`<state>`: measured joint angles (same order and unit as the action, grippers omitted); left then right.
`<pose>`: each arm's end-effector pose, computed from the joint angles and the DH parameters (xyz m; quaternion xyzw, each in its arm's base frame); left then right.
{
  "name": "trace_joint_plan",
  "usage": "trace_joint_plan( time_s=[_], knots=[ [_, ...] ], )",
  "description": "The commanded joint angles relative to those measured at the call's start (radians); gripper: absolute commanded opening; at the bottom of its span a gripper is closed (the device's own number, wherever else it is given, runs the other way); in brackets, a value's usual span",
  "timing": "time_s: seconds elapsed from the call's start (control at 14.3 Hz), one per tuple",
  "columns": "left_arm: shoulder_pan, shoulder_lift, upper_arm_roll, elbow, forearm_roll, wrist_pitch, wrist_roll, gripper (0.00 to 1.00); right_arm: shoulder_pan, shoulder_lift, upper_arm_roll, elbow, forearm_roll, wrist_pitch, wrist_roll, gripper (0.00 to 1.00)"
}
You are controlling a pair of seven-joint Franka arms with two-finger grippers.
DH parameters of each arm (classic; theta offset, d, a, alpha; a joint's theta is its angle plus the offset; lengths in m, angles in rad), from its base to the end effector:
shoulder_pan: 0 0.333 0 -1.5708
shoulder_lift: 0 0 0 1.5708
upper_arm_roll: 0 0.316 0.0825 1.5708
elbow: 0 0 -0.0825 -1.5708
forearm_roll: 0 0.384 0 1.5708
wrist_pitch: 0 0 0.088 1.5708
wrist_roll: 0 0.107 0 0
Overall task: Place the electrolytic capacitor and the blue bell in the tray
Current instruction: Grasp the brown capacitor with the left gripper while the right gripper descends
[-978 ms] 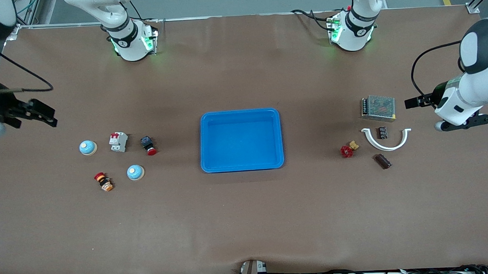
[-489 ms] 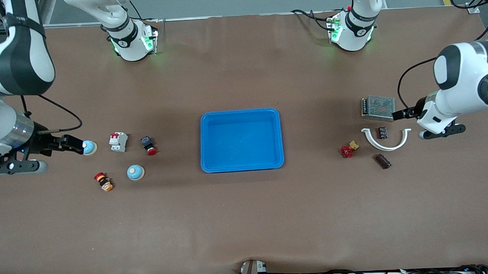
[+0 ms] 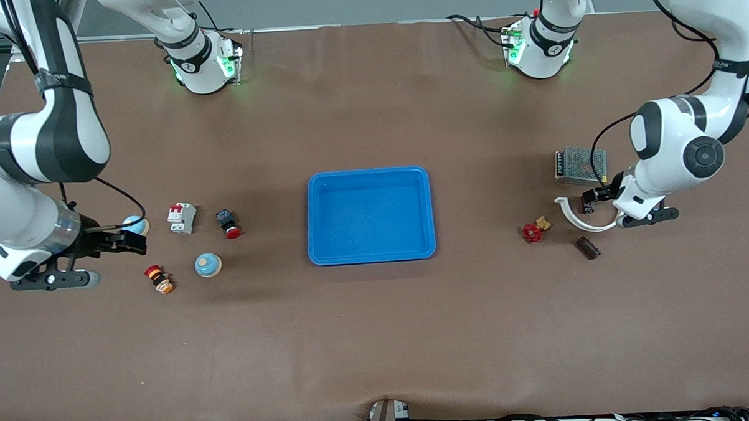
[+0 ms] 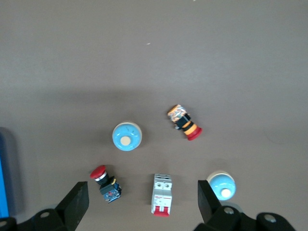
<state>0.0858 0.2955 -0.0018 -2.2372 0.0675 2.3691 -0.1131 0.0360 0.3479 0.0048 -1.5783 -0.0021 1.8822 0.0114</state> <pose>0.5257 0.0450 0.2236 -0.9938 -0.0721 0.0813 0.0224 0.6567 0.0263 0.4349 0.9996 0.0149 -0.0220 0.0007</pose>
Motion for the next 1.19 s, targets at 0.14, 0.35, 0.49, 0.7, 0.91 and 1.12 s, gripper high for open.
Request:
trace_joint_plan(
  time_s=[0.14, 0.35, 0.49, 0.7, 0.91, 1.12],
  knots=[
    [0.011, 0.034, -0.006, -0.010, 0.020, 0.045, 0.007, 0.67, 0.018, 0.051, -0.002, -0.034, 0.073, 0.105, -0.001, 1.00],
    [0.014, 0.069, -0.006, -0.010, 0.020, 0.082, 0.007, 0.61, 0.016, 0.054, -0.002, -0.095, 0.073, 0.202, -0.031, 1.00],
    [0.011, 0.088, -0.006, -0.010, 0.020, 0.096, 0.007, 0.53, 0.009, 0.060, -0.002, -0.132, 0.073, 0.265, -0.097, 1.00],
    [0.011, 0.083, -0.006, -0.007, 0.020, 0.099, 0.007, 0.24, 0.013, 0.068, -0.002, -0.189, 0.073, 0.337, -0.139, 1.00],
    [0.008, 0.048, -0.009, 0.007, 0.020, 0.053, 0.006, 0.00, 0.022, 0.072, 0.000, -0.233, 0.073, 0.398, -0.139, 1.00],
    [0.002, -0.005, -0.032, 0.069, 0.020, -0.104, -0.008, 0.00, 0.039, 0.071, 0.000, -0.330, 0.073, 0.536, -0.140, 1.00]
  ],
)
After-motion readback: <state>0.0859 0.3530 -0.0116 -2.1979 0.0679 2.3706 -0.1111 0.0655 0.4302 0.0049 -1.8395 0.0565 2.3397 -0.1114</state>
